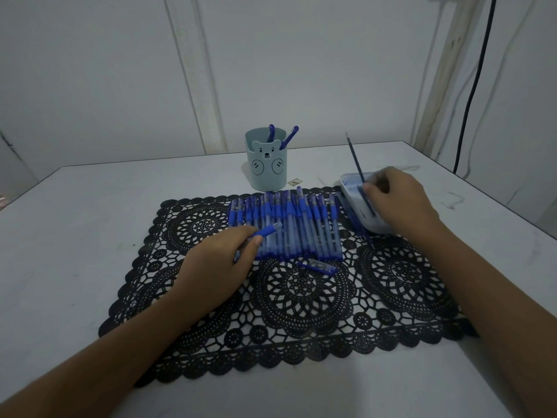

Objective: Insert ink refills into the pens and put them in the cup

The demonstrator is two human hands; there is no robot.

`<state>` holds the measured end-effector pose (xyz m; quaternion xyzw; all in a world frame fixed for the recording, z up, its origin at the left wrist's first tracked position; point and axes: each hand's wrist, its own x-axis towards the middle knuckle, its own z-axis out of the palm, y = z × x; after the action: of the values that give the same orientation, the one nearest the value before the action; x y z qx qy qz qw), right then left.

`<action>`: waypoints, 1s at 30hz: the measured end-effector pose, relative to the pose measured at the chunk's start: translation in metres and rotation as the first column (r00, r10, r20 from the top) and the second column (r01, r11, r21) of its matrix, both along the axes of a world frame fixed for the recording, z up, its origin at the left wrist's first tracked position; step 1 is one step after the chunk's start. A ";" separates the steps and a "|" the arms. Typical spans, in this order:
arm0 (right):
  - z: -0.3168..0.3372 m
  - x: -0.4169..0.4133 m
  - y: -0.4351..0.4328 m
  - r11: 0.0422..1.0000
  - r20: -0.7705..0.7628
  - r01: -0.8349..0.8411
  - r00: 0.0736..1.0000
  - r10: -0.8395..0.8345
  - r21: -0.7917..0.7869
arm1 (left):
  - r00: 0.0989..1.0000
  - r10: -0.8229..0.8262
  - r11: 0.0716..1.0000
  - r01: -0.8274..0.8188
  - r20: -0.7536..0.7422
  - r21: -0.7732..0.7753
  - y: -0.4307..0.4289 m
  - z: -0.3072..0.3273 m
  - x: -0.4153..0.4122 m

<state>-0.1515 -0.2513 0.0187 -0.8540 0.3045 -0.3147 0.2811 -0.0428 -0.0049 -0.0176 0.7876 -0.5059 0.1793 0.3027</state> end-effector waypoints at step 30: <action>-0.005 -0.013 0.090 0.361 0.658 -0.709 0.701 0.274 0.605 | 0.991 -0.127 0.992 0.127 -0.042 -0.022 0.001 0.004 -0.002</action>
<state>-0.1644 -0.1618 0.0133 -0.5657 0.0602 -0.2150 0.7938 -0.0447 -0.0043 -0.0135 0.7545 -0.5467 0.1476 0.3317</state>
